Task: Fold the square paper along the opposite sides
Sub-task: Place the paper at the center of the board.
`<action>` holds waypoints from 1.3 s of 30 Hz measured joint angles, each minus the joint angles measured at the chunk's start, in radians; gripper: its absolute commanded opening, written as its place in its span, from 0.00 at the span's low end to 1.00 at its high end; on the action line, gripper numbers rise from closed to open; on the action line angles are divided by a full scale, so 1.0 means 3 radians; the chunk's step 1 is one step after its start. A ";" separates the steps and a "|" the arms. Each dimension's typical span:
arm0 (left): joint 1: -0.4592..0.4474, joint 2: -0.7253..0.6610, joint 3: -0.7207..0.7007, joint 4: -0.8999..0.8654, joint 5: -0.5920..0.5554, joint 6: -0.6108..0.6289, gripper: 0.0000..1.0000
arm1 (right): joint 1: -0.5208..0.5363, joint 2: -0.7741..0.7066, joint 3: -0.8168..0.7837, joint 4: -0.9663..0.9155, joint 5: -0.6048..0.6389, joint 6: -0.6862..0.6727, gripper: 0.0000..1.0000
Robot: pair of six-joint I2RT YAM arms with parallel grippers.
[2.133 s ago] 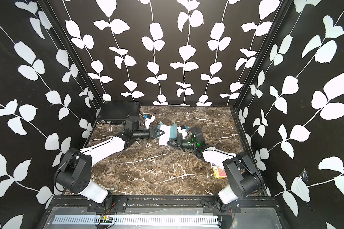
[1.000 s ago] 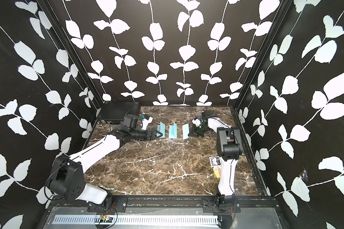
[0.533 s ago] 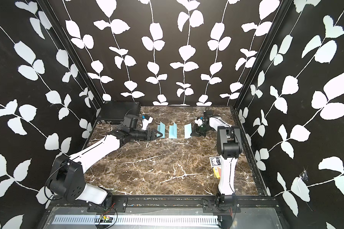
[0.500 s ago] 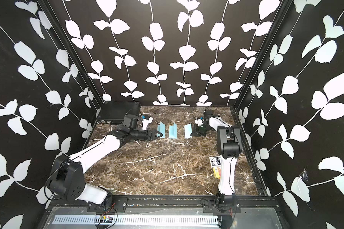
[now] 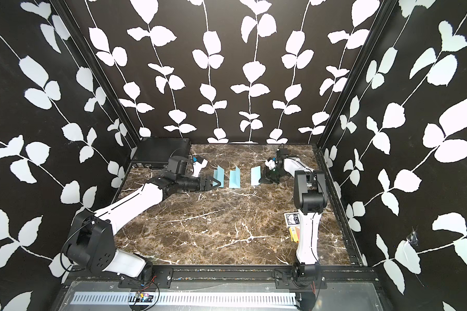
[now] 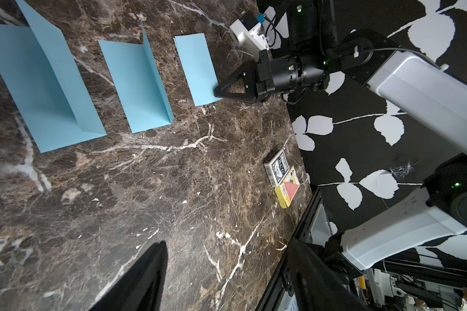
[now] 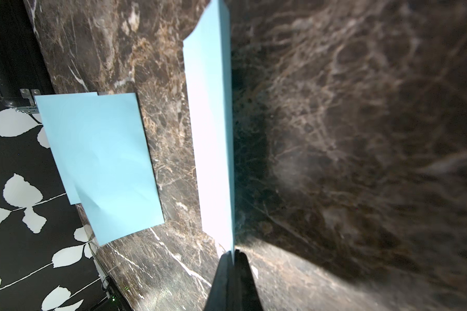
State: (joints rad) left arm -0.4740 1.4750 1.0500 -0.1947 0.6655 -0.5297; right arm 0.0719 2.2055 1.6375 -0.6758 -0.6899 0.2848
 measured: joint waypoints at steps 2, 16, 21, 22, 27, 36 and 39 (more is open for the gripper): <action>0.0000 0.0000 0.0000 0.0000 0.0000 0.0001 0.73 | 0.0000 0.0000 0.0000 0.0001 0.0004 0.0000 0.05; 0.0000 -0.0005 0.0000 0.0000 -0.0001 0.0014 0.73 | -0.0006 0.0000 0.0111 -0.0146 0.0216 -0.0029 0.25; 0.0001 -0.0013 0.0000 -0.0003 -0.0004 0.0024 0.73 | -0.0011 -0.0004 0.0112 -0.0210 0.0306 -0.0065 0.35; 0.0001 -0.0013 0.0000 -0.0005 -0.0009 0.0027 0.73 | -0.0011 -0.0008 0.0112 -0.0223 0.0329 -0.0075 0.36; 0.0001 -0.0058 0.0001 -0.0117 -0.0179 0.0103 0.94 | -0.0015 -0.0144 0.0108 -0.0287 0.0484 -0.0117 0.44; -0.0004 -0.0783 -0.0320 -0.0415 -0.1644 0.0009 0.99 | 0.0042 -0.2857 -0.1921 0.1011 0.1451 -0.0268 0.99; -0.0011 -0.1208 -0.0815 -0.0090 -0.2144 0.0136 0.99 | 0.0121 -0.3900 -0.2878 0.1830 0.1947 -0.0219 0.99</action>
State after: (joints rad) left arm -0.4774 1.1126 0.8055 -0.2218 0.0223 -0.4889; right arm 0.1081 1.0355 0.7742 -0.1268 -0.1059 0.2192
